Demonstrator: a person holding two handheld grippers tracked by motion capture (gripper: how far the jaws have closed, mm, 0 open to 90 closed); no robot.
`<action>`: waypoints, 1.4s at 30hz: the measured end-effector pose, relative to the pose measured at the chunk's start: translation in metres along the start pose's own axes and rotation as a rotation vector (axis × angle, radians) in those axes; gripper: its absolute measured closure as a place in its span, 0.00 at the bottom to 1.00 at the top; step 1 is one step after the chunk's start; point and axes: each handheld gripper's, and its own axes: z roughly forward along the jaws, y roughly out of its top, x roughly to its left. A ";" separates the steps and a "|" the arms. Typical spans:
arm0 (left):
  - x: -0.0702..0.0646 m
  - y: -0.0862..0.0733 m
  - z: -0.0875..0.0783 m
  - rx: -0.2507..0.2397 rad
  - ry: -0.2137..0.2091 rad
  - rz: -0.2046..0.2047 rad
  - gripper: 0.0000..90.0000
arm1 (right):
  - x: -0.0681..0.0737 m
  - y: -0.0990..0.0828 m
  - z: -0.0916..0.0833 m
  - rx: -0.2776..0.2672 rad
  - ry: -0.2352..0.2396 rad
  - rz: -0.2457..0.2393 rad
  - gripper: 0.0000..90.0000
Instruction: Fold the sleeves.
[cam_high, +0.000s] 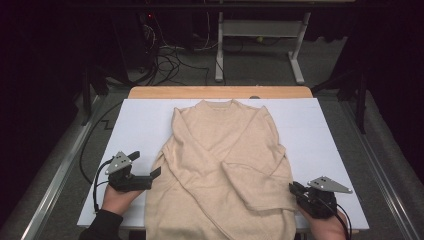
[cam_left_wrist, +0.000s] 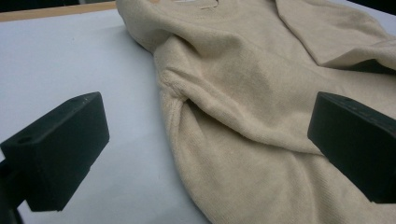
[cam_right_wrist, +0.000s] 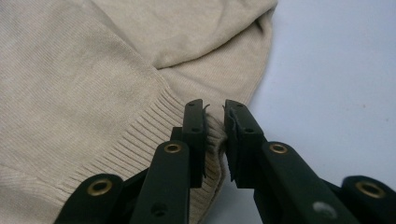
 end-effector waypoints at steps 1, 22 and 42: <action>0.000 0.000 0.000 0.000 0.000 0.000 0.00 | 0.000 0.001 -0.001 -0.005 -0.003 -0.004 0.88; 0.001 0.000 0.000 -0.003 -0.001 -0.003 0.00 | 0.025 0.019 -0.017 -0.161 0.054 -0.075 0.92; 0.003 0.000 0.001 -0.002 0.002 -0.012 0.00 | 0.090 0.047 -0.010 -0.229 0.208 -0.205 0.93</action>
